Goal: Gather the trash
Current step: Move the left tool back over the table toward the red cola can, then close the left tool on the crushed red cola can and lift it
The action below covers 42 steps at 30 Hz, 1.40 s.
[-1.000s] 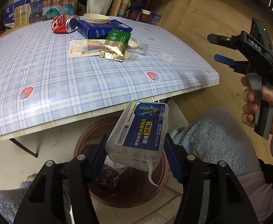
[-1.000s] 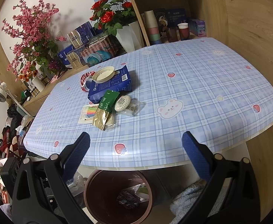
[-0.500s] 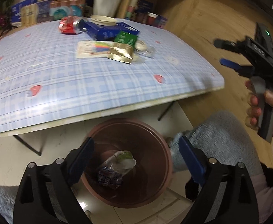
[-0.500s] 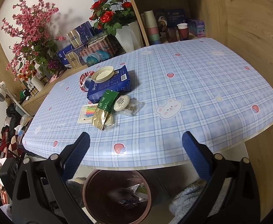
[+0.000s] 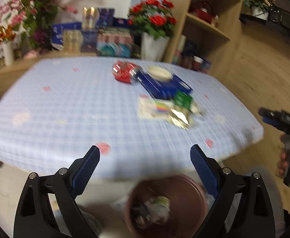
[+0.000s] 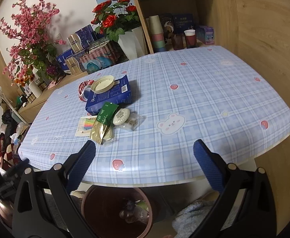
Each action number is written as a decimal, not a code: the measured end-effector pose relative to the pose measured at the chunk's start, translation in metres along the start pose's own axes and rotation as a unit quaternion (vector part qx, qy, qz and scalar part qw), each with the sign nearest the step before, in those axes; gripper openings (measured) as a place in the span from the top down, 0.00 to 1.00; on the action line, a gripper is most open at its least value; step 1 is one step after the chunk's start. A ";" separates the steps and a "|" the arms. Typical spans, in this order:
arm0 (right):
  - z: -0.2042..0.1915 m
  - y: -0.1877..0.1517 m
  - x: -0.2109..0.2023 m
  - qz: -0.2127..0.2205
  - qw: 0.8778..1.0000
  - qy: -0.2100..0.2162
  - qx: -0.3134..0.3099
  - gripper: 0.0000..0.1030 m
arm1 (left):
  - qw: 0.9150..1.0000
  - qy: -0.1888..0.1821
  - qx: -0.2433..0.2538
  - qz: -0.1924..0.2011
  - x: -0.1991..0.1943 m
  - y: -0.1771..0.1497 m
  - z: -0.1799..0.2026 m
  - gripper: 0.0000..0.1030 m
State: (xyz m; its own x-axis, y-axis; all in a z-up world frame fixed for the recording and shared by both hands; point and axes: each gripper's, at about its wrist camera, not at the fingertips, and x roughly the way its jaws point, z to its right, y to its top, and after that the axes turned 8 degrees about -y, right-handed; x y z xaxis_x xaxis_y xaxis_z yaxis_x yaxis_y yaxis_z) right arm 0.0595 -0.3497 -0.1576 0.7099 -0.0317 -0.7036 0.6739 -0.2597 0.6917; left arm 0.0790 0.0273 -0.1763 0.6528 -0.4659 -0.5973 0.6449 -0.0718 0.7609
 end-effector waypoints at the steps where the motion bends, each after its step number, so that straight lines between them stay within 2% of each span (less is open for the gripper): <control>1: -0.001 0.002 0.000 0.002 1.000 -0.001 -0.002 0.06 | 1.000 0.008 0.004 0.007 -0.003 0.006 -0.003 0.12; 8: -0.007 0.016 0.006 0.009 1.000 -0.008 -0.019 0.06 | 0.997 0.057 0.004 0.047 -0.019 0.048 -0.027 0.10; 14: -0.011 0.027 0.017 0.005 1.000 -0.011 -0.026 0.06 | 0.995 0.085 -0.010 0.057 -0.020 0.071 -0.047 0.10; 21: -0.016 0.041 0.039 -0.005 0.999 -0.011 -0.036 0.06 | 0.995 0.089 -0.018 0.037 0.002 0.090 -0.057 0.10; 25: -0.020 0.047 0.058 -0.012 0.999 -0.011 -0.042 0.06 | 0.997 0.080 -0.012 0.016 0.030 0.100 -0.053 0.10; 30: -0.023 0.054 0.086 -0.028 0.999 -0.007 -0.041 0.05 | 0.997 0.071 0.036 -0.013 0.077 0.113 -0.038 0.11; 31: -0.023 0.056 0.092 -0.031 0.999 -0.006 -0.042 0.06 | 0.996 0.065 0.051 -0.019 0.091 0.115 -0.034 0.12; 33: -0.025 0.059 0.104 -0.038 0.998 -0.002 -0.044 0.06 | 0.995 0.048 0.075 -0.035 0.113 0.122 -0.028 0.27; 35: -0.026 0.063 0.115 -0.044 0.998 0.001 -0.045 0.06 | 0.992 0.035 0.107 -0.052 0.144 0.135 -0.024 0.34; 38: -0.025 0.070 0.129 -0.053 0.998 0.013 -0.037 0.05 | 0.989 0.032 0.127 -0.074 0.185 0.151 -0.025 0.56; 39: -0.025 0.072 0.133 -0.053 0.998 0.012 -0.037 0.06 | 0.988 0.033 0.129 -0.080 0.193 0.155 -0.026 0.60; 42: -0.026 0.077 0.141 -0.054 0.998 0.009 -0.043 0.06 | 0.986 0.028 0.139 -0.091 0.221 0.164 -0.030 0.60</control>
State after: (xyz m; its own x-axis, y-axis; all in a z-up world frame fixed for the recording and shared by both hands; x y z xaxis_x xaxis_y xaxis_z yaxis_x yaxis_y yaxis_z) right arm 0.2168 -0.3489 -0.1998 0.6352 0.0103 -0.7723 0.7613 -0.1764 0.6239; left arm 0.3414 -0.0608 -0.1913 0.5618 -0.3749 -0.7374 0.6249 -0.3919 0.6753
